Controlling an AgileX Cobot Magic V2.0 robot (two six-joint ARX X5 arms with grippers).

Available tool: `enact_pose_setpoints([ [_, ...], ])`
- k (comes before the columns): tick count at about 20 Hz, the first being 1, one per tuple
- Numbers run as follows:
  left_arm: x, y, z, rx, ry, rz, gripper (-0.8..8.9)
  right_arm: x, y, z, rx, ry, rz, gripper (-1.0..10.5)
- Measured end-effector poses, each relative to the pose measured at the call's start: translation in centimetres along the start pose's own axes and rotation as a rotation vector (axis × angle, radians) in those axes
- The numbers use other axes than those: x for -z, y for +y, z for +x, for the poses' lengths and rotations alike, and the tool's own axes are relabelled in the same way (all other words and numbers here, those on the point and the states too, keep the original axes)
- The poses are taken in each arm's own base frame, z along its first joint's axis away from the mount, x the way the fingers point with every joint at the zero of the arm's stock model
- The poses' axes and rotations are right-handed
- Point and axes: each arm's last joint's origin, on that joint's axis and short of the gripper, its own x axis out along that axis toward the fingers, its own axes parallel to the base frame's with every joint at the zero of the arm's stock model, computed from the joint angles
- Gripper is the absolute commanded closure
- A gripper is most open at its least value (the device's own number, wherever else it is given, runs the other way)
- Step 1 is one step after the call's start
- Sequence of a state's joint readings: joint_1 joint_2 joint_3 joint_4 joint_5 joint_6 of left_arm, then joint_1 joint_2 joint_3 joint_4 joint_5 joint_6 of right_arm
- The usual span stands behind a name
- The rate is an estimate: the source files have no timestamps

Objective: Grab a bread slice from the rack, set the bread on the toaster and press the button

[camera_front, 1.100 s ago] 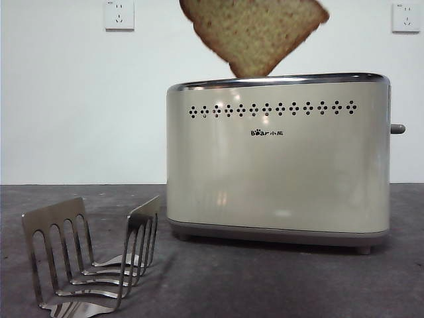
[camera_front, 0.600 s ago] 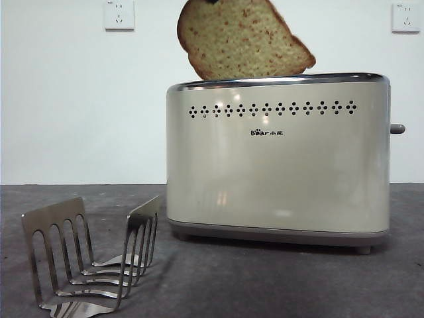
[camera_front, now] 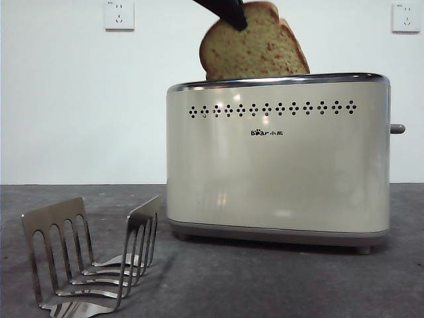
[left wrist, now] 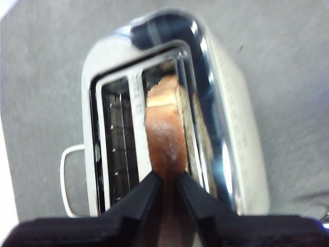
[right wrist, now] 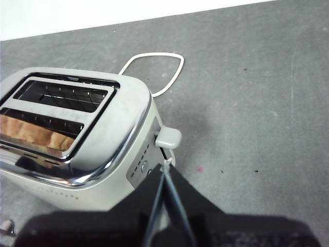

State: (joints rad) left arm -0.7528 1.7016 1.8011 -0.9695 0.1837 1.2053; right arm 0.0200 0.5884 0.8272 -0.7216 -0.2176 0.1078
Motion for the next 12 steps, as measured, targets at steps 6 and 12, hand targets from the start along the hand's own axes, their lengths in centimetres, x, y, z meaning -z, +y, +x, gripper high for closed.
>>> enact_pose_setpoints([
  [6,-1.0,-0.3,2.5,0.017,0.045,0.03,8.23,0.1,0.0,0.0,0.001,0.013,0.003,9.5],
  [12,-2.0,-0.4,4.0,0.011,0.081,0.038,8.22,0.2,0.0,0.0,0.002,0.017,0.004,9.5],
])
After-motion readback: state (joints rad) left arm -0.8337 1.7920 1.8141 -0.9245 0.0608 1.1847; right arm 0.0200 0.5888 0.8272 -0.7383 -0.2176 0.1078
